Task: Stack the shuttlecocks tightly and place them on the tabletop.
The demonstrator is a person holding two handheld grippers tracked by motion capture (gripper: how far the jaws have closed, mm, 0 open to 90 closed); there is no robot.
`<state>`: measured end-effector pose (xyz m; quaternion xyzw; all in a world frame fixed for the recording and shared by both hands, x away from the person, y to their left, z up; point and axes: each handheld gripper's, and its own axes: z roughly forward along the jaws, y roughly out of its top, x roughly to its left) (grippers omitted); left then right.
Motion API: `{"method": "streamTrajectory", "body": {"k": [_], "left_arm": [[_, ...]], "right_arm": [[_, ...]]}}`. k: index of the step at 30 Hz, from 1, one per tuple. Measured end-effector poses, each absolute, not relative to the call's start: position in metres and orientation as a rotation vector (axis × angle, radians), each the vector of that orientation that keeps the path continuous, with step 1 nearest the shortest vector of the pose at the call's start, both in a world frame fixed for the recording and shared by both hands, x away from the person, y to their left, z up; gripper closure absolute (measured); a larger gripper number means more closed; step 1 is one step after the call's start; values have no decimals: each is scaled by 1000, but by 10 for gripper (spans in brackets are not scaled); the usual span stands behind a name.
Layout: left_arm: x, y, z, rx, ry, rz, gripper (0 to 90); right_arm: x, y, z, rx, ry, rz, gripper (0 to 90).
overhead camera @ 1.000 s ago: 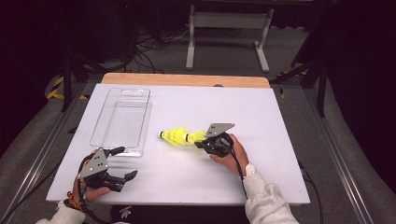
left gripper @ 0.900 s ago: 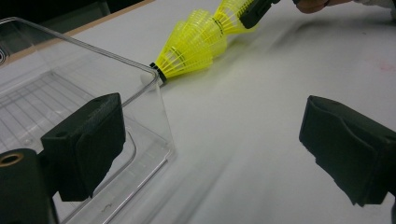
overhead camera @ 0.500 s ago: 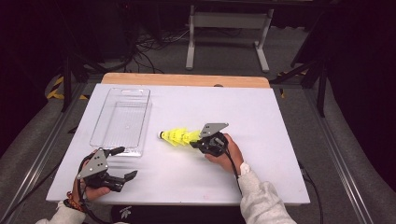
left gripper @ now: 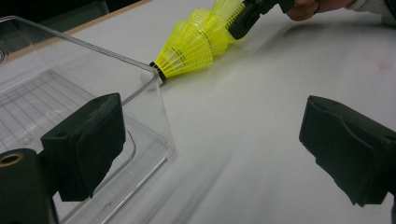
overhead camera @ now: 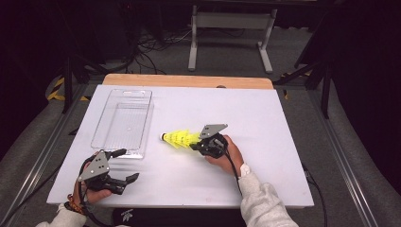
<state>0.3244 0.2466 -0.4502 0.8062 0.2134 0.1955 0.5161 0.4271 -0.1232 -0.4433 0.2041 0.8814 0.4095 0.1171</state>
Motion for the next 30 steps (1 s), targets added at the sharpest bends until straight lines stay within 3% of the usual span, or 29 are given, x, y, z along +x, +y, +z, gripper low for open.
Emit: {"method": "streamTrajectory", "body": {"k": [16, 23, 30], "left_arm": [[324, 246, -450, 1938, 511, 467, 79], [324, 247, -450, 1940, 513, 469, 79], [324, 247, -450, 1943, 510, 473, 79]], "right_arm": [[430, -125, -449, 621, 2610, 1160, 815], [428, -130, -447, 651, 2615, 1161, 694], [422, -142, -441, 645, 2614, 1170, 774]]}}
